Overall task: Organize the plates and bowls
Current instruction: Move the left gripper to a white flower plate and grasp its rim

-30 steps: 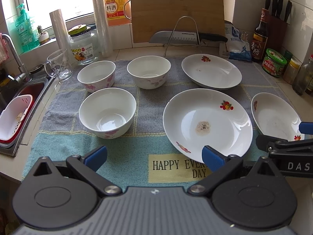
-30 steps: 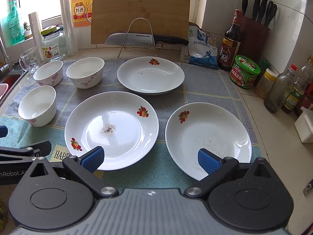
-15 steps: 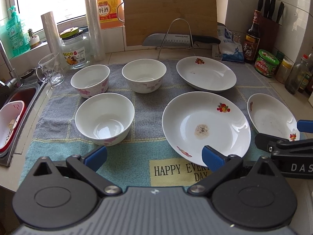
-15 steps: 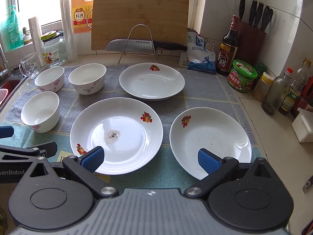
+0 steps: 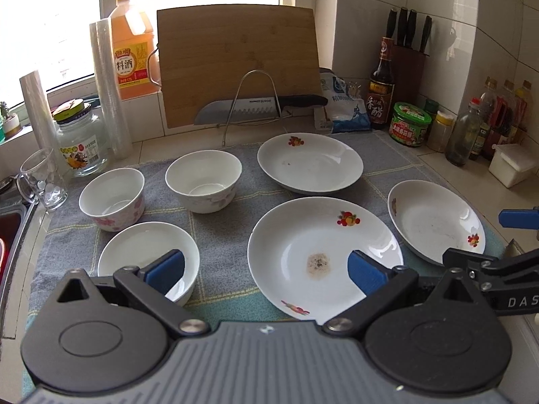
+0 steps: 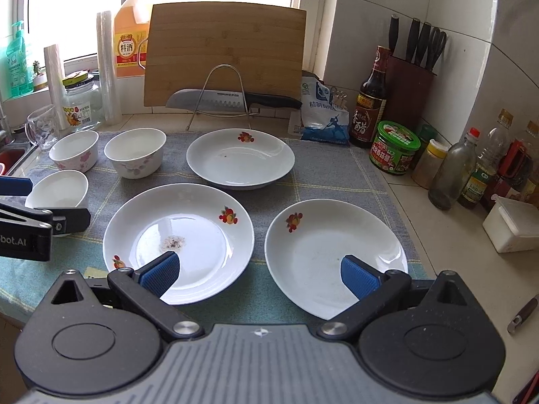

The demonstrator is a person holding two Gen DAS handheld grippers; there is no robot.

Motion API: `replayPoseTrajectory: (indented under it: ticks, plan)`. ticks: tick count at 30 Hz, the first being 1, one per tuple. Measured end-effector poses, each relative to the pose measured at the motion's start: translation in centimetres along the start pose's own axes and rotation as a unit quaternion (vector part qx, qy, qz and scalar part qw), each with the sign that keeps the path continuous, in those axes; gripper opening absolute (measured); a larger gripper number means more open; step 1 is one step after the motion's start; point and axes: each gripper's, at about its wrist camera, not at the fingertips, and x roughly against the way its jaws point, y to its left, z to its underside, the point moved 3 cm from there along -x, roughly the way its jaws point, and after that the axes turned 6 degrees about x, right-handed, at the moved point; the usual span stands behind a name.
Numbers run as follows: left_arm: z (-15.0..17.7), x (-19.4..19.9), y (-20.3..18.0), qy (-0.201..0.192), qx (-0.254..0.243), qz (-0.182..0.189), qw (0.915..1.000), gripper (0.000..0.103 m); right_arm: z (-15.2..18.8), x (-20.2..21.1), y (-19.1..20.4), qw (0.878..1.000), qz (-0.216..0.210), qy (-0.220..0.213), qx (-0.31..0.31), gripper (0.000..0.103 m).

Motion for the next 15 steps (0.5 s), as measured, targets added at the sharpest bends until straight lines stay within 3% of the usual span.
replayPoseTrajectory:
  ticks: [5, 9, 15]
  plan:
    - [-0.8, -1.2, -1.4, -0.006, -0.011, 0.036, 0.9993, 0.102, 2.6, -1.2, -3.6, 1.0, 0.017, 0.01, -0.005, 0.103]
    - [-1.3, -2.8, -2.8, 0.025, -0.001, 0.058, 0.998, 0.102, 4.6, -2.7, -5.8, 1.0, 0.007, 0.022, -0.012, 0.103]
    - [-2.2, -5.1, -6.3, 0.047, -0.036, 0.073, 0.9956, 0.102, 7.0, -5.1, -7.7, 0.999, -0.014, 0.035, -0.01, 0.103]
